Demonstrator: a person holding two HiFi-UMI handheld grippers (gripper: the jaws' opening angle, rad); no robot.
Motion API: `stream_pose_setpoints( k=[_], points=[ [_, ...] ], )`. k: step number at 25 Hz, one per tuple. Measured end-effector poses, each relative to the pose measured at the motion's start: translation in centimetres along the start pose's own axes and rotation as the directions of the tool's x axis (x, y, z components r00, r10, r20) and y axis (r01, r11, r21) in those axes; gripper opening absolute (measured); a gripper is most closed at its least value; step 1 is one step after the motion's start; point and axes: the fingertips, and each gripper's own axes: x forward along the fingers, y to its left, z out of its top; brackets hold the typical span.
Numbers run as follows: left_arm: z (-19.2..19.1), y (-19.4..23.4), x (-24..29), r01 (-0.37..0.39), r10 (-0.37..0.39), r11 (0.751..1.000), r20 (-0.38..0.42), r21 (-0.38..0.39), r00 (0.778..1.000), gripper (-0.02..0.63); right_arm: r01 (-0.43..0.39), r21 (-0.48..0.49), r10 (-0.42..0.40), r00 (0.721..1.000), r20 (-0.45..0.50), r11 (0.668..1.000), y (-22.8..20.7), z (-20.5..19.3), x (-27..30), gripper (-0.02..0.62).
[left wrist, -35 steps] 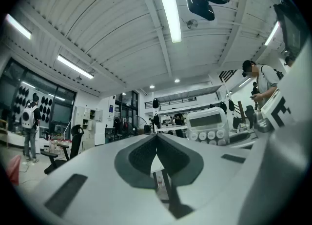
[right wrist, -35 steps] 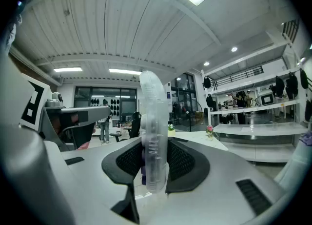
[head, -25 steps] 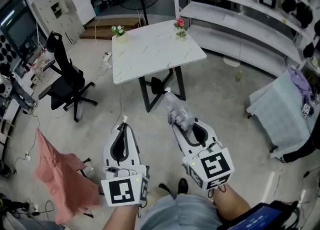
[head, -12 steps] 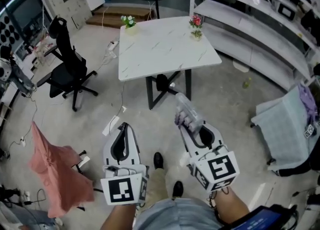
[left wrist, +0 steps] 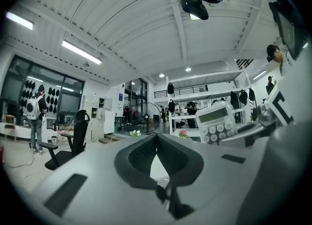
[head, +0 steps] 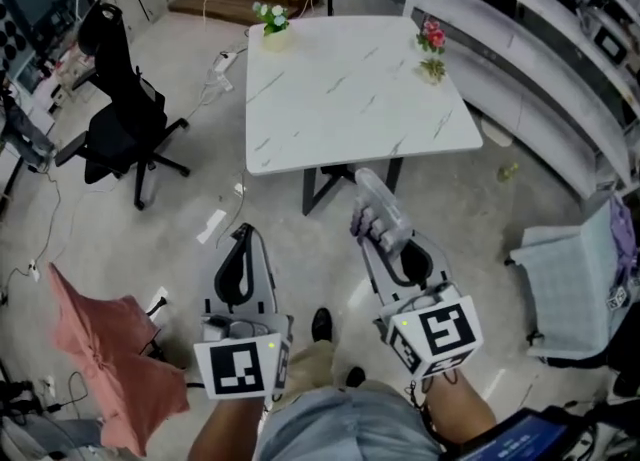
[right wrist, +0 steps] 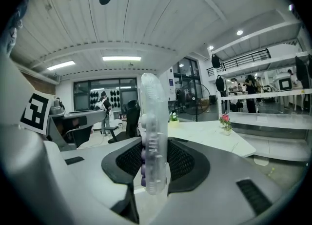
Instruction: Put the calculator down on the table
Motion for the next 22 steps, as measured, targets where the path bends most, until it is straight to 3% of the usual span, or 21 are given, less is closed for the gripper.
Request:
stream_pose_setpoints(
  k=[5,12,17,22],
  points=[
    [2.6,3.4,5.3,0.008,-0.009,1.0,0.049,0.007,0.999,0.008,-0.004,-0.027,0.005,0.999,0.039,1.0,0.0,3.7,5.4,0.147],
    [4.4,3.8,10.3,0.07,-0.072,0.997,0.074,0.03,0.995,0.008,0.031,-0.064,-0.024,0.993,0.115,0.997,-2.2,8.7,8.2,0.147],
    [3.9,3.4,12.5,0.085,-0.088,0.996,0.072,0.039,0.994,0.008,0.056,-0.055,-0.049,0.991,0.125,0.997,-4.3,9.3,9.4,0.147],
    [1.7,2.3,16.1,0.088,-0.089,0.993,0.015,0.076,0.996,0.008,0.055,-0.028,-0.052,0.994,0.092,0.998,-7.3,8.0,11.9,0.147]
  ],
)
